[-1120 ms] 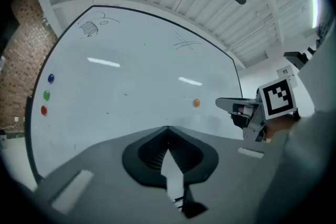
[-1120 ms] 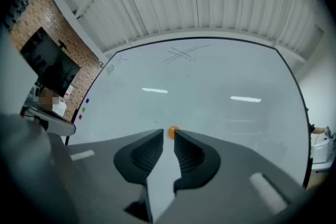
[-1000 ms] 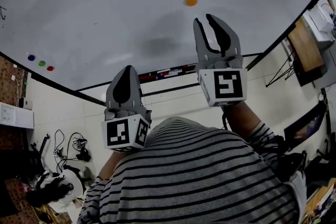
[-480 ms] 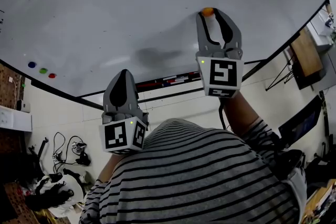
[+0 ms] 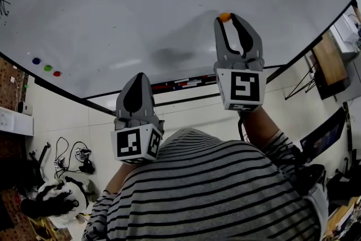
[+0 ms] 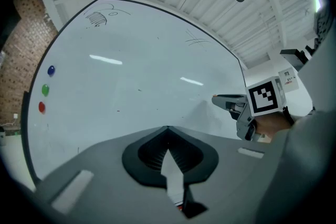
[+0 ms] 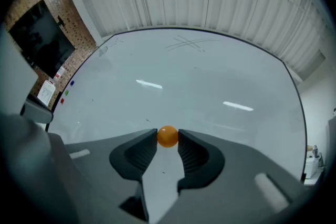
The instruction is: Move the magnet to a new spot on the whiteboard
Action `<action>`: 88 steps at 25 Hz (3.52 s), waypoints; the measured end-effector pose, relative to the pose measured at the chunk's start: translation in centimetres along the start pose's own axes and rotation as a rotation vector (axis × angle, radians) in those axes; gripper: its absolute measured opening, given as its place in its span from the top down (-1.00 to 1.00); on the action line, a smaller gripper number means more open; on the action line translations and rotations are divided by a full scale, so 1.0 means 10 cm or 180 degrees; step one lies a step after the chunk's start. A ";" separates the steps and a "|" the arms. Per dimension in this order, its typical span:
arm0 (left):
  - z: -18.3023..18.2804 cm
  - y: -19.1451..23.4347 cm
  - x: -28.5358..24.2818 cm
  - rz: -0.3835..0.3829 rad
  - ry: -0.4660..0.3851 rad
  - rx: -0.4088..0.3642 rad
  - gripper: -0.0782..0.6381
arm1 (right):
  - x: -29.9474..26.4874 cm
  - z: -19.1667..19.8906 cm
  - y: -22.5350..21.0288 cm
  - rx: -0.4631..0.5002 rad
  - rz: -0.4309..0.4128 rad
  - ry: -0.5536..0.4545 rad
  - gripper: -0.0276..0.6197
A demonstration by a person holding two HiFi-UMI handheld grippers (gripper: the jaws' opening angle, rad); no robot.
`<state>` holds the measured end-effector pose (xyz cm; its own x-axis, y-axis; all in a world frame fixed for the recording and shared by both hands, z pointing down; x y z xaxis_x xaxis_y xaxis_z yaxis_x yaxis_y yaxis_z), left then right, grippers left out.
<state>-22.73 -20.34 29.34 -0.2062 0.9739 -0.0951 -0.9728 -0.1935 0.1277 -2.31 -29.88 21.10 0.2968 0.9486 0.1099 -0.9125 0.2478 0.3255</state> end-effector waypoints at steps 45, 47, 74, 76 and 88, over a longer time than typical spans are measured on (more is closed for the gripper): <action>0.44 -2.03 1.59 -0.0108 -0.0076 -0.0303 0.74 | 2.81 0.36 -0.50 -0.0584 -0.0711 0.0318 0.53; 0.46 -2.00 1.58 -0.0133 -0.0067 -0.0295 0.74 | 2.78 0.36 -0.48 -0.0595 -0.0715 0.0285 0.53; -0.12 -0.18 -0.12 -0.0236 -0.0055 -0.0247 0.74 | 0.06 -0.13 -0.55 -0.0186 -0.0060 -0.0033 0.53; -0.13 -0.04 -0.22 -0.0237 -0.0050 -0.0238 0.74 | -0.11 -0.12 -0.57 -0.0168 0.0022 -0.0049 0.53; -0.05 0.14 -0.43 -0.0177 0.0005 -0.0201 0.74 | -0.24 -0.08 -0.55 -0.0200 0.0191 -0.0200 0.56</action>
<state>-23.26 -24.82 29.41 -0.1518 0.9832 -0.1018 -0.9874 -0.1462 0.0598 1.78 -33.35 18.35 0.2563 0.9484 0.1867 -0.9444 0.2046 0.2572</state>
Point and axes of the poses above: the fingertips, and each gripper's own axes: x backward along the fingers, y to its left, z out of its underside, the point moved 5 cm from there along x, backward along the fingers, and after that the axes turned 9 degrees about y, right-handed, at the moved point
